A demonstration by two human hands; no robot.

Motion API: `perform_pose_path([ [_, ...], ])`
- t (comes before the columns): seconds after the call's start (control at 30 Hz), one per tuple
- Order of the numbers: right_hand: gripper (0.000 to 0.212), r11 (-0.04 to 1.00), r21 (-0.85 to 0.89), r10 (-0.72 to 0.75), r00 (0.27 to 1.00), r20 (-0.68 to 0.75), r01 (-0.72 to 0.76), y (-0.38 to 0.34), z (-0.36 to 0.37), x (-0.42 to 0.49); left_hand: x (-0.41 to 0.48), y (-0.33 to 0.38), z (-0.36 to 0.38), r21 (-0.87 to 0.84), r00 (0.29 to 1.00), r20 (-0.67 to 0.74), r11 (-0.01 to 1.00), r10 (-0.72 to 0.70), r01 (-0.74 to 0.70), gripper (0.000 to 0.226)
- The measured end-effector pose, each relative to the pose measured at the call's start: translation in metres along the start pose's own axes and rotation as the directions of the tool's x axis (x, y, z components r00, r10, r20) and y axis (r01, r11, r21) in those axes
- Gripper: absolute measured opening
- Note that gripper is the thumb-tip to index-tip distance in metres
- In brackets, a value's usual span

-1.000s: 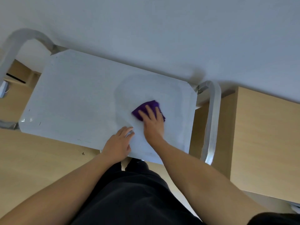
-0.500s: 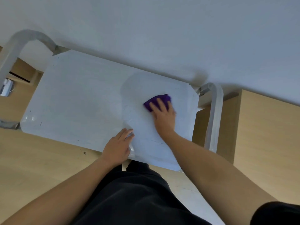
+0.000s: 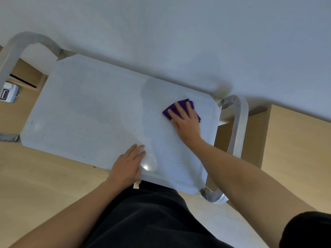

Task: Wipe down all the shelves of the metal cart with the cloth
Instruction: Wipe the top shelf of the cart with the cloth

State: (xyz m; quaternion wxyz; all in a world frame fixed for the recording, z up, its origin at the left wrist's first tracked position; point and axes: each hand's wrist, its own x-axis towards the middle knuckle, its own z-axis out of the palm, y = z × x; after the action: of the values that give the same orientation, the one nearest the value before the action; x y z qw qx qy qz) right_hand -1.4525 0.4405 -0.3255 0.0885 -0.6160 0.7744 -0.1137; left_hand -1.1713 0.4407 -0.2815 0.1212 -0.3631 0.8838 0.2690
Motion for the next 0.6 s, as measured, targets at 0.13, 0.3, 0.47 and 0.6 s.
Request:
perform_pose_path([
  [0.13, 0.033, 0.974, -0.021, -0.225, 0.973, 0.048, 0.226, 0.019, -0.003, 0.023, 0.002, 0.001, 0.0, 0.005, 1.0, 0.012, 1.0, -0.014, 0.014, 0.053],
  [0.3, 0.04, 0.934, 0.106, 0.342, 0.94, 0.008, -0.341, 0.032, -0.011, 0.058, 0.003, 0.004, -0.001, -0.006, 1.0, 0.02, 1.0, -0.02, 0.021, 0.052],
  [0.47, 0.043, 0.991, 0.115, 0.059, 0.997, 0.05, -0.065, -0.023, 0.002, 0.039, 0.003, 0.005, -0.002, 0.003, 0.999, 0.025, 0.999, -0.035, 0.035, 0.052],
  [0.6, 0.04, 0.994, 0.109, -0.001, 1.0, 0.011, 0.0, -0.004, -0.002, 0.029, 0.007, 0.004, -0.004, 0.0, 0.998, 0.039, 0.999, -0.042, 0.042, 0.049],
])
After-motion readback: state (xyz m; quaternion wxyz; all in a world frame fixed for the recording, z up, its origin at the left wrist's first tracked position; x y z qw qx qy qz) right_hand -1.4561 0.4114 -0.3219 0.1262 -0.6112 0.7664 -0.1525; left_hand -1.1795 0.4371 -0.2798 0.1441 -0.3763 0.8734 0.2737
